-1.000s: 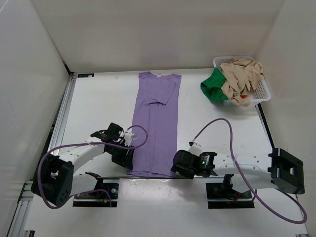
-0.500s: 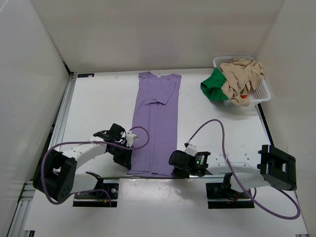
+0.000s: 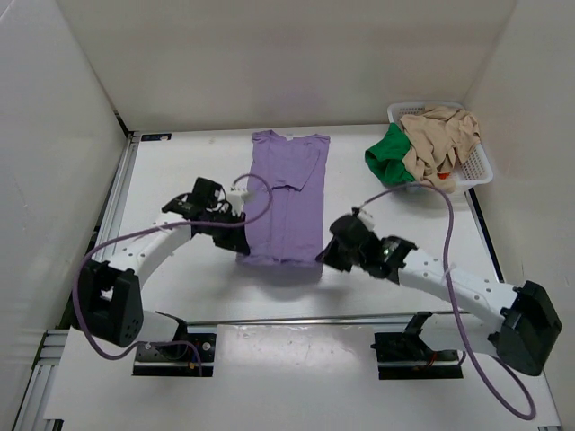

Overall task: Fold and stack the t-shirts
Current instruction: Fold the folded rectangular tshirt in 1/3 of the way

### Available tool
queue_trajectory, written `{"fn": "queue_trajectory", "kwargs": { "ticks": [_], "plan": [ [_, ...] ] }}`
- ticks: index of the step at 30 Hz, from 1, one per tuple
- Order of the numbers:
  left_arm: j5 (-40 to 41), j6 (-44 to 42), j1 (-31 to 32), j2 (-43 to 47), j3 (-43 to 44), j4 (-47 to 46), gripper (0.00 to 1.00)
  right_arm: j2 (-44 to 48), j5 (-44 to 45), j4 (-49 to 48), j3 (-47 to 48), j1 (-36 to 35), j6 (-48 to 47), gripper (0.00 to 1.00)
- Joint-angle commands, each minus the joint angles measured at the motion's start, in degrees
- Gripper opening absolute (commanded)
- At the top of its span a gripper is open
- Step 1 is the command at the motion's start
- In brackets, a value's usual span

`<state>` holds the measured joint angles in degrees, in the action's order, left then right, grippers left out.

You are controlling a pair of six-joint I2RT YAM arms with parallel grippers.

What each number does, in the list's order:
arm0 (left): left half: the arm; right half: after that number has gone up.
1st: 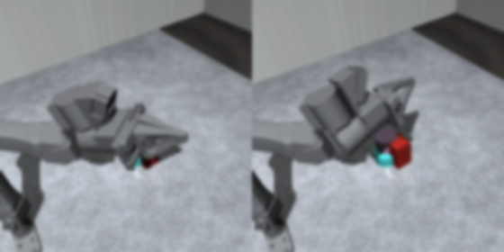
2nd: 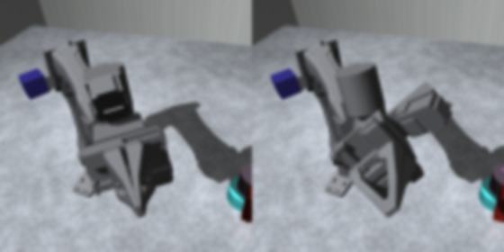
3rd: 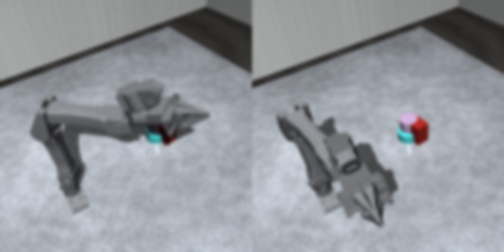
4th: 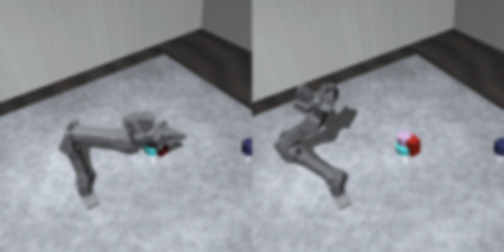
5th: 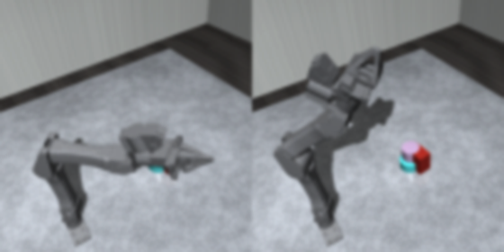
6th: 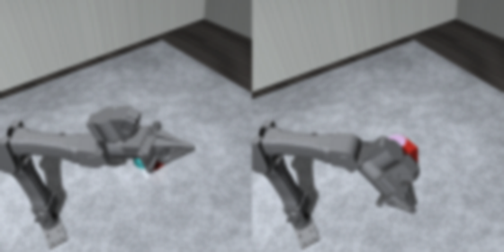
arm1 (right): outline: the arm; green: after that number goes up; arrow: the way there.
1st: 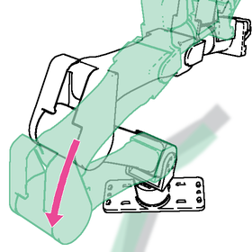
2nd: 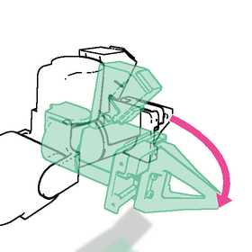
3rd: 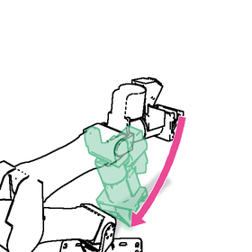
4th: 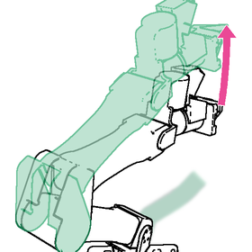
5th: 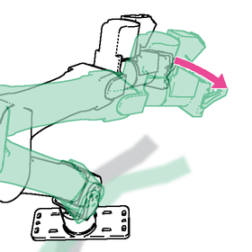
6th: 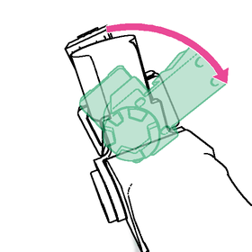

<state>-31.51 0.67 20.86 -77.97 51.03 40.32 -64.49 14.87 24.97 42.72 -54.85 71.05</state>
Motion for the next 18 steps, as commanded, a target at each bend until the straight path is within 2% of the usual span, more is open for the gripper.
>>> {"fn": "queue_trajectory", "kwargs": {
  "ticks": [1,3,8,12,18],
  "plan": [
    [-1.11,-0.67,-4.42,-2.08,7.67,-0.41,0.10,-4.58,-5.80,1.66,7.98,9.92,-16.26,0.00],
    [0.38,-0.67,-5.56,-5.50,12.49,-0.41,0.10,-9.66,-9.23,1.66,11.67,15.09,-23.36,0.00],
    [5.13,-0.67,-6.18,-13.59,21.91,-0.41,0.10,-23.19,-15.66,1.66,24.67,22.49,-32.01,0.00],
    [6.71,-0.67,-6.18,-18.60,26.14,-0.41,0.10,-30.07,-19.88,0.52,30.48,25.05,-33.25,0.00],
    [7.26,-0.67,-6.18,-26.08,33.69,-0.41,0.10,-34.91,-20.50,-1.24,32.33,26.72,-30.71,0.00]
  ]
}}
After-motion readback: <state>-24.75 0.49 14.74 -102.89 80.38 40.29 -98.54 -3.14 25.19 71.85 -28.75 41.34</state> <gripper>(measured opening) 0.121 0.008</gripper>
